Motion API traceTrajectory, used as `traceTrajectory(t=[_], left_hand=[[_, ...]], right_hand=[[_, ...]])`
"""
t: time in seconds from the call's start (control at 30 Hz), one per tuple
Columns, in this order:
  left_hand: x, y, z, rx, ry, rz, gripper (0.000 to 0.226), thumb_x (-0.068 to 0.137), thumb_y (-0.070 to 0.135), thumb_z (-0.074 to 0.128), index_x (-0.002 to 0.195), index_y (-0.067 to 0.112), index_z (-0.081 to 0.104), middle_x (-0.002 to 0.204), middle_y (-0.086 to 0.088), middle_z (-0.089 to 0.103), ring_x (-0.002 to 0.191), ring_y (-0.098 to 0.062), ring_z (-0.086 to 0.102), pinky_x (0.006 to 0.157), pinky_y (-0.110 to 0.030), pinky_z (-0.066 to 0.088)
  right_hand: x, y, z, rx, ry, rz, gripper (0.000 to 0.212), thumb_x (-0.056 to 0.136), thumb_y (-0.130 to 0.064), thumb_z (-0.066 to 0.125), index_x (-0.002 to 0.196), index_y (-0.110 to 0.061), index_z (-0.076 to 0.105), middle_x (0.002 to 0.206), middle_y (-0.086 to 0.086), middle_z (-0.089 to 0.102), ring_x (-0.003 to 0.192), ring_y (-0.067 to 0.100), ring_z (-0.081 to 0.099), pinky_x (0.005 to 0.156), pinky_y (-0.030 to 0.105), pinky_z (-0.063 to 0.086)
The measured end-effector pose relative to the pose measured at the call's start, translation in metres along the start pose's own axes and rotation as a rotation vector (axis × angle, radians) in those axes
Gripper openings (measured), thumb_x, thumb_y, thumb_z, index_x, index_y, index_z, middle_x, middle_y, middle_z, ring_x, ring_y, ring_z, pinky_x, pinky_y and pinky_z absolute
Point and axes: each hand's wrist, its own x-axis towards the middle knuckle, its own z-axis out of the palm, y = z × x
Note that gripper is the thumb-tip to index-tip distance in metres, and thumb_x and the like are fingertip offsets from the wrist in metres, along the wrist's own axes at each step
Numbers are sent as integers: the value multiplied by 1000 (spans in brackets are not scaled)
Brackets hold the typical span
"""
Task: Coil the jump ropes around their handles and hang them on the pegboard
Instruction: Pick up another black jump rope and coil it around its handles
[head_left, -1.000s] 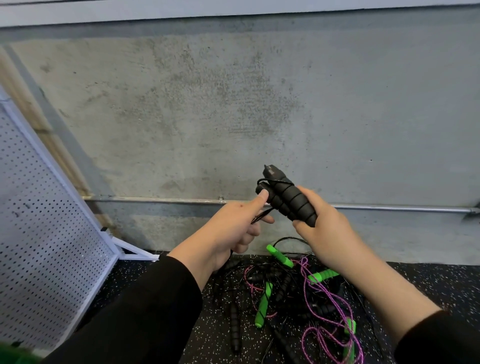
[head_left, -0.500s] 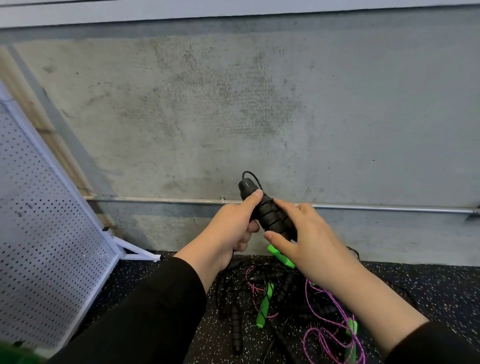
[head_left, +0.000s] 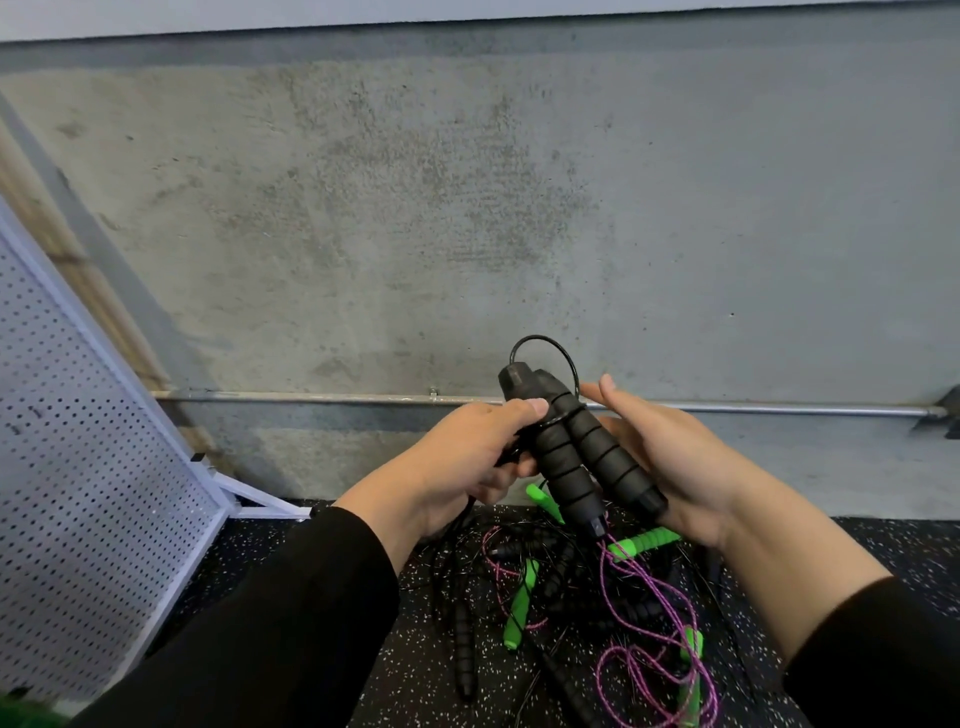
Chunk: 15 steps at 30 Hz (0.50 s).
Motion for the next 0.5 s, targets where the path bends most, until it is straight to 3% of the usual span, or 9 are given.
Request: traceTrajectory(t=[0.17,0.23,0.3,0.37,0.43,0.5], left_hand=[[0,0,2,3,31,6,28,102,39,51,85,17,53,62,-2,49,43,-8,23,40,-19,19],[1,1,1,-30,78,12,27,102,39,51,86,17,53,62,-2,48,43,-8,23,39,-19,19],[2,1,2,-41,117,22,28,102,39,51,85,16,54,62,-2,48,42,-8,24,39,-19,20],[2,0,4,-27,123,34,30,102,38,52,80,18,54,62,-3,48,42,-8,26,39,-19,21],[1,-1,6,-10,113,51,31,103,38,51,79,18,55,63,-3,49,42,-8,27,40,-19,21],[0,0,7,12,98,86,33,105,37,50,80,15,57,64,-4,50,44,-8,28,44,-21,21]], right_hand=[[-1,-4,2,80,18,-63,36,105,-43,45,128,-22,62,128,25,65,112,42,61,108,64,41],[-2,-5,5,105,69,-100,38,103,-47,47,113,-16,68,117,20,67,101,37,56,92,55,49],[-2,-4,11,124,117,-96,42,100,-51,50,95,-14,71,100,17,61,87,31,54,73,41,48],[-3,-3,16,131,174,-72,37,96,-49,60,86,-14,68,87,14,59,70,26,56,62,34,49],[-3,-1,17,137,156,-42,37,89,-43,69,97,-7,68,94,21,65,73,29,63,65,37,54],[-6,-3,16,121,67,16,50,89,-39,67,122,-2,65,105,26,69,80,32,67,64,37,57]])
